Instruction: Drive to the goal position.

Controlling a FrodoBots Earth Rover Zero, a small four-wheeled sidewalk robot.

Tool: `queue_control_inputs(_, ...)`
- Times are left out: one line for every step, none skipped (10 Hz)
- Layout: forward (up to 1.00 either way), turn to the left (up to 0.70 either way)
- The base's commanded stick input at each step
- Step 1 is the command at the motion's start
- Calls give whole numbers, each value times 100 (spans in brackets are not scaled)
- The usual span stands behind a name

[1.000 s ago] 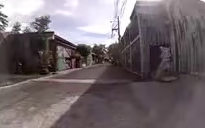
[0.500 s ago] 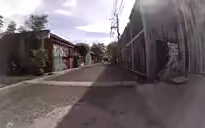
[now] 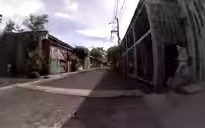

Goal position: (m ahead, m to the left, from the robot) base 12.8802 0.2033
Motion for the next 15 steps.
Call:
queue_control_inputs(85, 0)
queue_control_inputs(85, 0)
queue_control_inputs(85, 0)
queue_control_inputs(85, 0)
queue_control_inputs(85, 0)
queue_control_inputs(85, 0)
queue_control_inputs(85, 2)
queue_control_inputs(85, 17)
queue_control_inputs(85, 32)
queue_control_inputs(85, 13)
queue_control_inputs(85, 0)
queue_control_inputs(85, 0)
queue_control_inputs(85, 0)
queue_control_inputs(85, 0)
queue_control_inputs(85, 0)
